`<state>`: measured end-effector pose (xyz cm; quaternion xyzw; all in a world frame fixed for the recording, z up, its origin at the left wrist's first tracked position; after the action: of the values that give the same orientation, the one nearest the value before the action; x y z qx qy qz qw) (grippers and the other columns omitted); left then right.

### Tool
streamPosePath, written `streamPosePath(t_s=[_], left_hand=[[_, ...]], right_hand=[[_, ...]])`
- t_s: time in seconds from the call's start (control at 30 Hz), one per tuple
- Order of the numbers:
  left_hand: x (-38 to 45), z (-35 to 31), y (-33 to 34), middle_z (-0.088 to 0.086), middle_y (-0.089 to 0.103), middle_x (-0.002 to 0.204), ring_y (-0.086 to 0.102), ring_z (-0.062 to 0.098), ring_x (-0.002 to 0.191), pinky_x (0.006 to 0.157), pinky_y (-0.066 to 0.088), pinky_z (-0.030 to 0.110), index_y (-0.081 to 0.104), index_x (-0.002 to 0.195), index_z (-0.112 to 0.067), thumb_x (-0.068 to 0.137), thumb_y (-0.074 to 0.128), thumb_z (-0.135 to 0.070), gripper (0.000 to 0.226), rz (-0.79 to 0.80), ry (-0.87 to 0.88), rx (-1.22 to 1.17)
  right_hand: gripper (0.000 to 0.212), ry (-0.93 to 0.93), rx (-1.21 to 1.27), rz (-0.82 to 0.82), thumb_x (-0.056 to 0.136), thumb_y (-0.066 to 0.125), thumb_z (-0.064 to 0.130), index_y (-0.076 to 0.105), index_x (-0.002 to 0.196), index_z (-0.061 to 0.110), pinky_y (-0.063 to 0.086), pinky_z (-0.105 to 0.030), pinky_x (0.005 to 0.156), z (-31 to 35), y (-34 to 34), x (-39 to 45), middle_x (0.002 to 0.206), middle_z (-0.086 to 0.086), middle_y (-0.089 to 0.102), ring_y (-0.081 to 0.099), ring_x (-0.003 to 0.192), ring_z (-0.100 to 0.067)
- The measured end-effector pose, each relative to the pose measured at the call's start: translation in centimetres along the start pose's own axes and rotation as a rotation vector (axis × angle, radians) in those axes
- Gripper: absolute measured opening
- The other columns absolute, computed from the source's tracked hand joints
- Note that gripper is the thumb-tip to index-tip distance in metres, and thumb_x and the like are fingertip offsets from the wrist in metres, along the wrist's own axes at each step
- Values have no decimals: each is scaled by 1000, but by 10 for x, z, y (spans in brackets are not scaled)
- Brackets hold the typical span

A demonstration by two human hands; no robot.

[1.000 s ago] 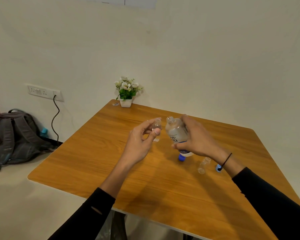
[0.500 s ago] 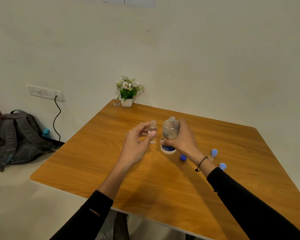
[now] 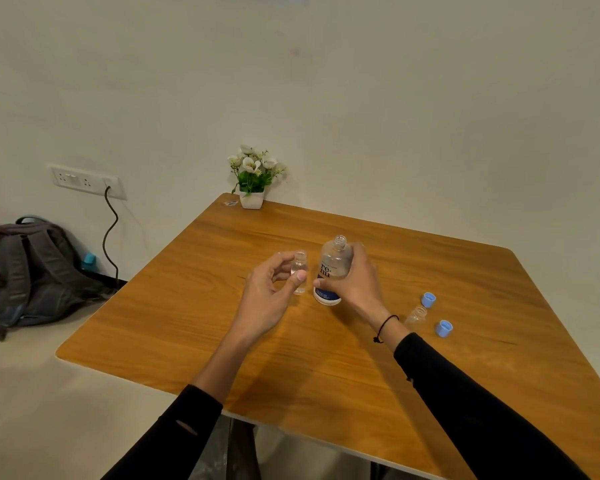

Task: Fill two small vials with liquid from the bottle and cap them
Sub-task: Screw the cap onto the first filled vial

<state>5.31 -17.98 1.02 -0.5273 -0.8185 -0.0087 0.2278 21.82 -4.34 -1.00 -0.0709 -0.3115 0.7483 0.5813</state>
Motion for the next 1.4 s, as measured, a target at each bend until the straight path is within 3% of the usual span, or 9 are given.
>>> streamPosePath(t_s=[0.1, 0.23, 0.37, 0.83, 0.9, 1.03, 1.17, 1.27, 1.4], left_hand=[[1, 1, 1, -8, 79, 119, 74, 15, 114, 98, 63, 39, 70, 135, -23, 101, 73, -26, 34, 6, 4, -5], [-2, 3, 3, -8, 79, 119, 73, 13, 113, 98, 62, 35, 70, 134, -21, 101, 74, -23, 33, 12, 3, -10], [-3, 1, 6, -6, 78, 120, 73, 12, 113, 100, 62, 36, 69, 135, -19, 101, 73, -22, 34, 20, 1, -5], [-7, -15, 23, -11, 76, 123, 71, 7, 114, 98, 60, 29, 69, 137, -20, 101, 72, -20, 36, 63, 38, -11], [-8, -15, 28, -12, 77, 121, 71, 8, 114, 98, 61, 32, 69, 136, -21, 101, 72, -21, 35, 73, 37, -19], [-13, -13, 37, -17, 77, 119, 72, 10, 108, 95, 65, 46, 70, 132, -31, 100, 73, -28, 32, 102, 12, -52], [-16, -13, 47, -9, 78, 119, 72, 14, 108, 95, 64, 55, 70, 133, -27, 100, 73, -26, 33, 114, -13, -84], [-17, -20, 56, -9, 78, 115, 72, 13, 106, 97, 63, 48, 71, 130, -28, 99, 74, -22, 31, 124, -4, -86], [-16, -29, 67, -7, 78, 117, 72, 12, 108, 98, 61, 32, 70, 135, -18, 100, 73, -17, 35, 146, 11, -77]], right_hand=[[79, 14, 10, 4, 64, 101, 33, 46, 120, 26, 58, -35, 90, -7, 4, -3, 122, 5, 61, 61, 115, -19], [84, 14, 16, -26, 68, 99, 30, 40, 127, 35, 49, -26, 94, -15, 4, -10, 129, 13, 51, 52, 123, -14], [93, 34, 13, -30, 68, 99, 28, 42, 140, 29, 52, -31, 100, -19, -2, -9, 128, 17, 49, 54, 121, -11], [86, 27, 26, -20, 72, 96, 29, 43, 139, 29, 51, -30, 102, -10, -10, -25, 135, 7, 55, 54, 124, -13], [80, 9, -3, -55, 76, 93, 27, 43, 138, 30, 47, -23, 95, -4, -18, -35, 132, 8, 54, 52, 121, -11], [52, -76, 2, -148, 88, 82, 19, 51, 127, 31, 56, -28, 87, 16, -47, -51, 113, 10, 59, 59, 105, -11], [23, -173, 21, -292, 95, 71, 11, 61, 111, 24, 54, -15, 70, 28, -112, -45, 98, 10, 66, 63, 88, -5], [11, -107, -70, -302, 97, 64, 7, 65, 102, 16, 54, -23, 70, 10, -157, -22, 100, 4, 69, 63, 86, -8], [6, 125, -331, -55, 96, 70, 16, 66, 101, 16, 55, -35, 72, -51, -169, 5, 97, -2, 70, 65, 86, -18]])
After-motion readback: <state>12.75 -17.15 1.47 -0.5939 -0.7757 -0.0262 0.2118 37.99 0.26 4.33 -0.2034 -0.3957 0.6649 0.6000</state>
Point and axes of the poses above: each hand's wrist, its own x-axis towards the middle knuckle, its own y-axis out of the palm, z = x × y, the point moved 9 cm from there along x, towards the middle knuckle
